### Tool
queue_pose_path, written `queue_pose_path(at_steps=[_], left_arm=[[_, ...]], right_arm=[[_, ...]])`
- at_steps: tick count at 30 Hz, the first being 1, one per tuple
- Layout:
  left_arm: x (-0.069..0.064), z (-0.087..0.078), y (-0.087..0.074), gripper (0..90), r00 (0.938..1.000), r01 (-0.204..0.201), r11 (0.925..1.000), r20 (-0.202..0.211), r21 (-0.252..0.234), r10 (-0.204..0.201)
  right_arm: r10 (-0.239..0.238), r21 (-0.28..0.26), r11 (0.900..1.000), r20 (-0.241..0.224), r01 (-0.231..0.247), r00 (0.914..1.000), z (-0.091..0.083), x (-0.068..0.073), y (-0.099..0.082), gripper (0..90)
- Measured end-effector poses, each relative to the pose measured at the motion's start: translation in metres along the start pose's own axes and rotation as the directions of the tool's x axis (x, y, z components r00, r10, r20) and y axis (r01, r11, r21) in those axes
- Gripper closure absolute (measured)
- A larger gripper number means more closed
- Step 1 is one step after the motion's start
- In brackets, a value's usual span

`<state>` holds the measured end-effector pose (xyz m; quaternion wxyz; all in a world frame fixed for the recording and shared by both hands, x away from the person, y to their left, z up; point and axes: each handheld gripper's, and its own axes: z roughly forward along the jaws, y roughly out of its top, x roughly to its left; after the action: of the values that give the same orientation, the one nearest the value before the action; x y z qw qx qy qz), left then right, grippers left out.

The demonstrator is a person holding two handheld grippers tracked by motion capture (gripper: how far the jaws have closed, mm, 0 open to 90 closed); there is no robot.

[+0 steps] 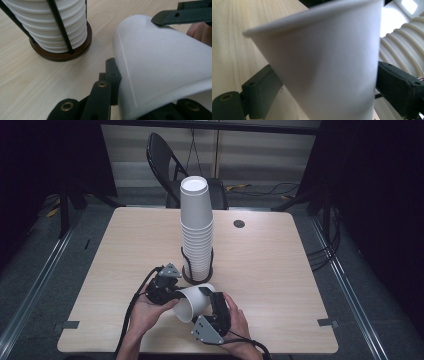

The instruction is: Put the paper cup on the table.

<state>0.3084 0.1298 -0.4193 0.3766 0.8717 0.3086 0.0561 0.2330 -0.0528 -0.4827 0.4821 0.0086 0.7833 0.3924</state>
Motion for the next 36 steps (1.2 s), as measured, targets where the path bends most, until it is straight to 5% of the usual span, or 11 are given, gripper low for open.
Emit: queue_pose_path(at_steps=[18,27,29,36], left_arm=[[-0.006,0.01,0.005,87.3,0.9994,0.014,0.9999,0.032,0.009,-0.014],[-0.004,0.012,0.0,86.9,0.997,0.068,0.9956,0.043,-0.064,-0.065],[-0.003,0.012,-0.001,83.7,0.9962,0.08,0.993,0.04,-0.087,-0.077],[-0.001,0.013,-0.008,62.8,0.9958,0.09,0.983,-0.005,-0.16,-0.092]], right_arm=[[0.059,-0.065,0.996,-0.052,-0.062,0.9969,0.007,-0.002,0.014,9.1],[0.147,-0.072,0.9856,-0.086,-0.153,0.9854,0.005,-0.013,0.011,11.3],[0.188,-0.07,0.9783,-0.102,-0.195,0.977,0.004,-0.016,0.01,11.5],[0.216,-0.06,0.973,-0.104,-0.223,0.9708,0.003,-0.019,0.005,11.7]])
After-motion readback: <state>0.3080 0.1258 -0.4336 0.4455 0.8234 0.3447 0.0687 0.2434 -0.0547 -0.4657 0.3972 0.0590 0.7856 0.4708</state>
